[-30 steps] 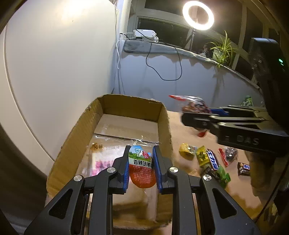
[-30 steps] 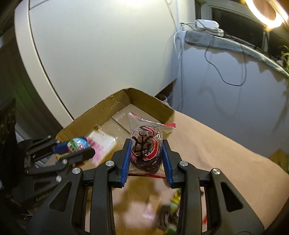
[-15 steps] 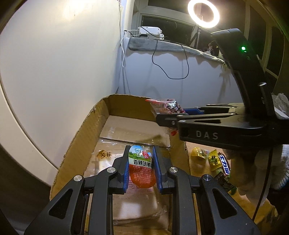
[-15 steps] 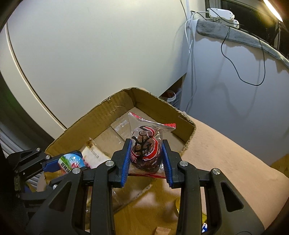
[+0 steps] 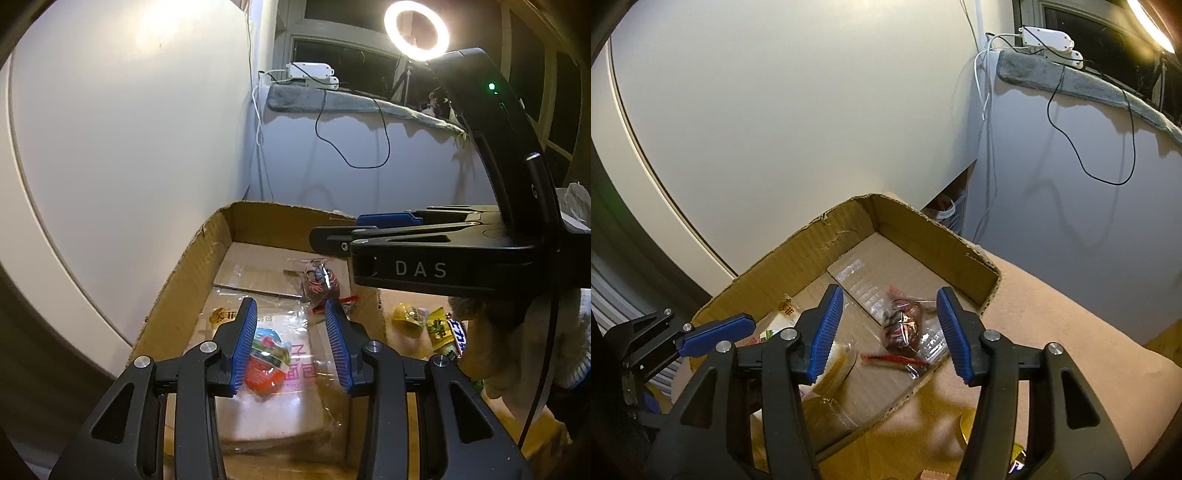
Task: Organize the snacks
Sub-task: 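Move both tools back over the scattered snacks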
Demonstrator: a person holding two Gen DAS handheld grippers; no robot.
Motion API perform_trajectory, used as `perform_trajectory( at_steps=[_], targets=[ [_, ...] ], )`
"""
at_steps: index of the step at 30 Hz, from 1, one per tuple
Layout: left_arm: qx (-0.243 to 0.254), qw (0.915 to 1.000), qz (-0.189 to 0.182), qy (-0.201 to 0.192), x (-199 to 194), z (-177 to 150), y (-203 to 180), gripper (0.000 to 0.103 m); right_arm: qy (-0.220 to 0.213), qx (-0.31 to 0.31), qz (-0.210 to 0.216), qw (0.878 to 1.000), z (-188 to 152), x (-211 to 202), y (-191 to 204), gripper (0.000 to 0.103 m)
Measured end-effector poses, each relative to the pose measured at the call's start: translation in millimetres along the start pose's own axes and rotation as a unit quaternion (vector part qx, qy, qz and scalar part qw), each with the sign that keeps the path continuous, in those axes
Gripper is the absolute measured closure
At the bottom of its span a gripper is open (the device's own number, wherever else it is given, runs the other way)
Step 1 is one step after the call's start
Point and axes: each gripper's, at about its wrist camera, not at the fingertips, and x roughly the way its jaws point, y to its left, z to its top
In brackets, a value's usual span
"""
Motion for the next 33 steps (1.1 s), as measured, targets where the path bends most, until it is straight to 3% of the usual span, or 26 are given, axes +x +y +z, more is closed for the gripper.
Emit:
perform_trajectory(
  at_steps=[17, 33],
  targets=[
    [0.021, 0.9994, -0.013, -0.023, -37.1, -7.2, -31.9, 0.066, -0.030, 0.011, -0.026, 0.999, -30.1, -64.0, -9.6, 0.048],
    [0.035, 0.9980, -0.049, -0.016, -48.3, -24.7, -75.0, 0.066, -0.043, 0.062, -0.094, 0.993, -104.5, -145.9, -74.9, 0.048]
  ],
)
